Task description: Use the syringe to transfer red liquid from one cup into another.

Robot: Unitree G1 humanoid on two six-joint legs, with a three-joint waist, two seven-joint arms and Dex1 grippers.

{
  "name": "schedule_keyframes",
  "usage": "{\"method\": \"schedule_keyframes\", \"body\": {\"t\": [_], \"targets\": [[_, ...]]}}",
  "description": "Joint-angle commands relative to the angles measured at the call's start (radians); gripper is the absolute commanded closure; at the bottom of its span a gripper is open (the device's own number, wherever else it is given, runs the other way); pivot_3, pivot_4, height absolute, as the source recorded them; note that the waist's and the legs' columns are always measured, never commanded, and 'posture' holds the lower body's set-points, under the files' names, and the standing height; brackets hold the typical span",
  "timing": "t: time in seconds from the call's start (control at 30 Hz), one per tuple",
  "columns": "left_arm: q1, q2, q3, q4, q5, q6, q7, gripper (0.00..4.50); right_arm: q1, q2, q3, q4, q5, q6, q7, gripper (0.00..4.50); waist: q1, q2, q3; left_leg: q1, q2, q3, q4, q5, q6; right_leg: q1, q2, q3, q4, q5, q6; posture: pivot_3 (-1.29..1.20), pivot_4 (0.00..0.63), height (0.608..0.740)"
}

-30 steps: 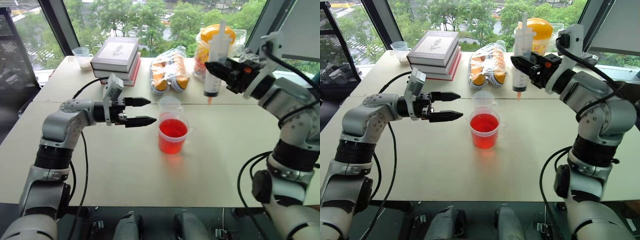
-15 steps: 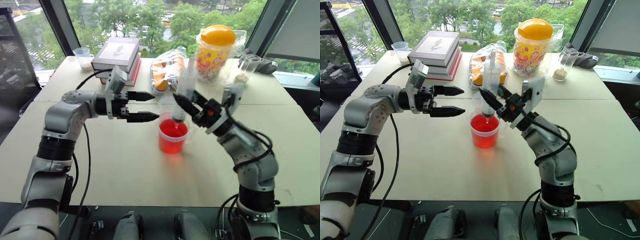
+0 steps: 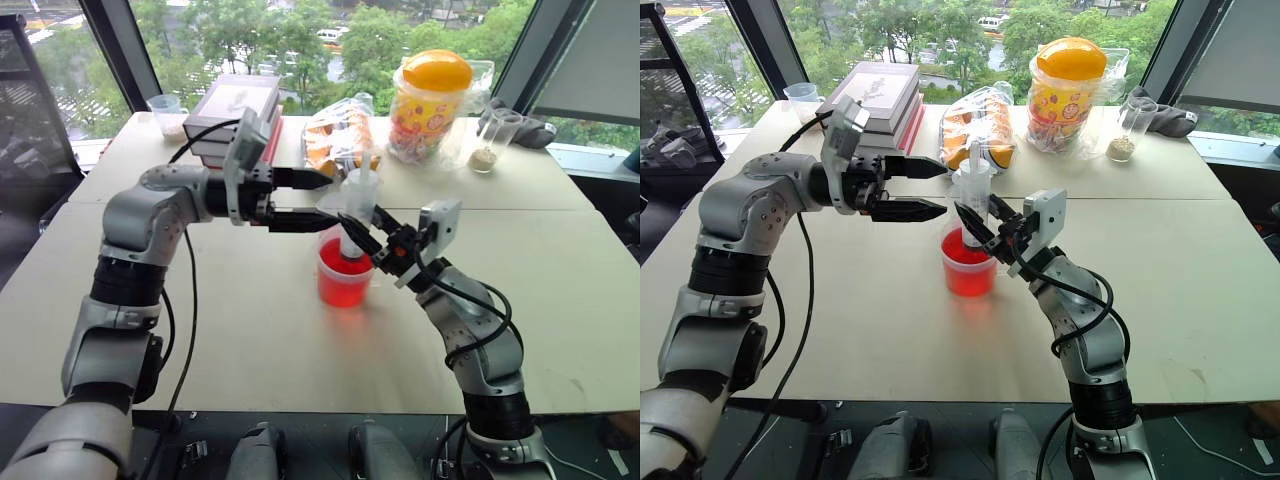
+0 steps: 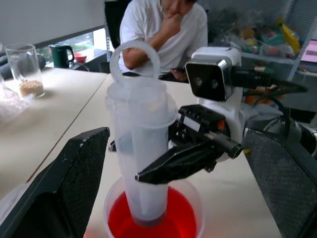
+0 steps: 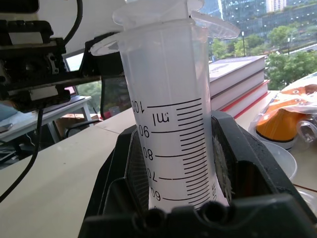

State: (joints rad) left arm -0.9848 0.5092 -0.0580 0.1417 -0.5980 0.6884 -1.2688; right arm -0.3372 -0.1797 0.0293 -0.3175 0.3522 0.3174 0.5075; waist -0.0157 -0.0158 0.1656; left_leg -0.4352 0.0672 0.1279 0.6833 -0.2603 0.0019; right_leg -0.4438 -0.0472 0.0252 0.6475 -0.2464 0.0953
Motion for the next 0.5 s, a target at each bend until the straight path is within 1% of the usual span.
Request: {"method": "schedule_keyframes", "body": {"t": [0.03,0.2,0.47,0.5], "targets": [[-0.042,-0.018,0.011,0.008,-0.011,-0.014,-0.009,0.0,-0.004,-0.007,0.003,-0.018,-0.004,-0.028,-0.002,3.1,0.0,0.0,0.0,0.0,0.0,0.0,0.0,0.0,0.0,0.0,0.0,0.0,0.0,0.0,0.0,0.0,0.15,0.74],[-0.084,-0.074,-0.015,0.057,0.012,-0.046,-0.025,0.0,-0.004,-0.014,0.016,-0.02,-0.012,-0.025,0.0,3.1,0.0,0.0,0.0,0.0,0.0,0.0,0.0,0.0,0.0,0.0,0.0,0.0,0.0,0.0,0.0,0.0,0.15,0.74],[-0.105,-0.115,-0.046,0.107,0.044,-0.071,-0.045,0.0,-0.006,-0.023,0.02,-0.022,-0.014,-0.023,-0.003,3.1,-0.001,0.0,0.0,0.0,0.0,0.0,0.0,0.0,0.0,0.0,0.0,0.0,0.0,0.0,0.0,0.0,0.15,0.74],[-0.108,-0.119,-0.045,0.112,0.044,-0.072,-0.046,0.25,-0.007,-0.024,0.02,-0.021,-0.014,-0.023,-0.004,3.1,0.0,0.0,0.0,0.0,0.0,0.0,0.0,0.0,0.0,0.0,0.0,0.0,0.0,0.0,0.0,0.0,0.15,0.74]]}}
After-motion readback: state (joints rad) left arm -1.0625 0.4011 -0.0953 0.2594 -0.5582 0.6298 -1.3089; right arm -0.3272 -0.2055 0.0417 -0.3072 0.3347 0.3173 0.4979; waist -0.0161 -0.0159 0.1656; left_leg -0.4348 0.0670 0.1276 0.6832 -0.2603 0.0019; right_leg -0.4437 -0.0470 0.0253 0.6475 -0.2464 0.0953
